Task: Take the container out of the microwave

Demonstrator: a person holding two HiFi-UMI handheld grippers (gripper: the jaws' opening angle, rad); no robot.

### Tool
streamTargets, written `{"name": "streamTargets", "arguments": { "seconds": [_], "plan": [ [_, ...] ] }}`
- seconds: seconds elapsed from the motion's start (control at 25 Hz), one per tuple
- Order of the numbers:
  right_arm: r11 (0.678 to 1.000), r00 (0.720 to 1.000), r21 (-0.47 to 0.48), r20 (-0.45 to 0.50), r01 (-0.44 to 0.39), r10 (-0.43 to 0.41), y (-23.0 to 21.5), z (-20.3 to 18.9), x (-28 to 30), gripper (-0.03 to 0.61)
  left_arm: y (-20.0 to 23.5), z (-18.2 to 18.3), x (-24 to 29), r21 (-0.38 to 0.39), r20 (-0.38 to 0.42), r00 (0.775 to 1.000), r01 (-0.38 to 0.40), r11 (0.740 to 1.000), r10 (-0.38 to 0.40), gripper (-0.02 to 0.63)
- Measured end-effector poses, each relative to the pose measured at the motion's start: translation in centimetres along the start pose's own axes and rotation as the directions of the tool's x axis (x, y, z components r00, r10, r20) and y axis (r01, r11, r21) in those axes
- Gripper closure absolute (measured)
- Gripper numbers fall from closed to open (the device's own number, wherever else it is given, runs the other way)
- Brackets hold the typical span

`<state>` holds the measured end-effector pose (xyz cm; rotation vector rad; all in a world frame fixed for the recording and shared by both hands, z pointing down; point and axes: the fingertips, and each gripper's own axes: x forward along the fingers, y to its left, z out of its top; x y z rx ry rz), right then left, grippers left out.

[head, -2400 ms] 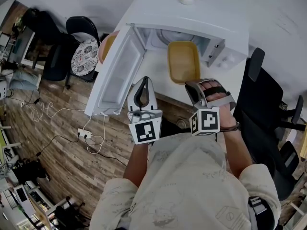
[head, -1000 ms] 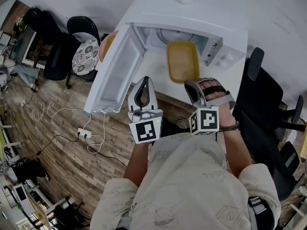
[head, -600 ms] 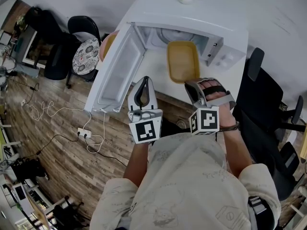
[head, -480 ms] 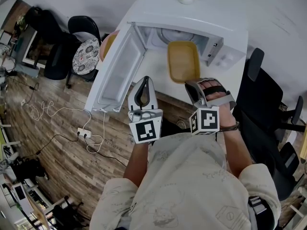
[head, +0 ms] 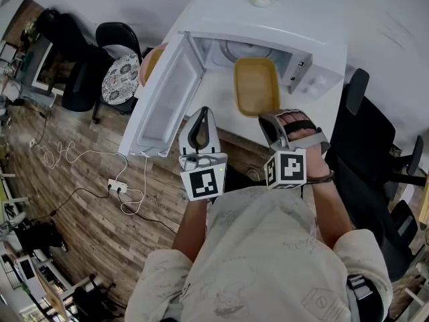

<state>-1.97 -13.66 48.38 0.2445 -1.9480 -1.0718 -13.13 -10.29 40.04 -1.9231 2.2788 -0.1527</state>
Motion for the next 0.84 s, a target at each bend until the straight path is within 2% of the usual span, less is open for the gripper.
{"name": "streamTargets", "arguments": {
  "seconds": [0.84],
  "plan": [
    [1.000,1.000,0.002,-0.005,-0.013,0.013,0.25,-0.27,0.35,0.543,0.02,-0.25,0.05,-0.005,-0.008,1.000,-0.008,1.000,0.008,0.606]
  ]
}}
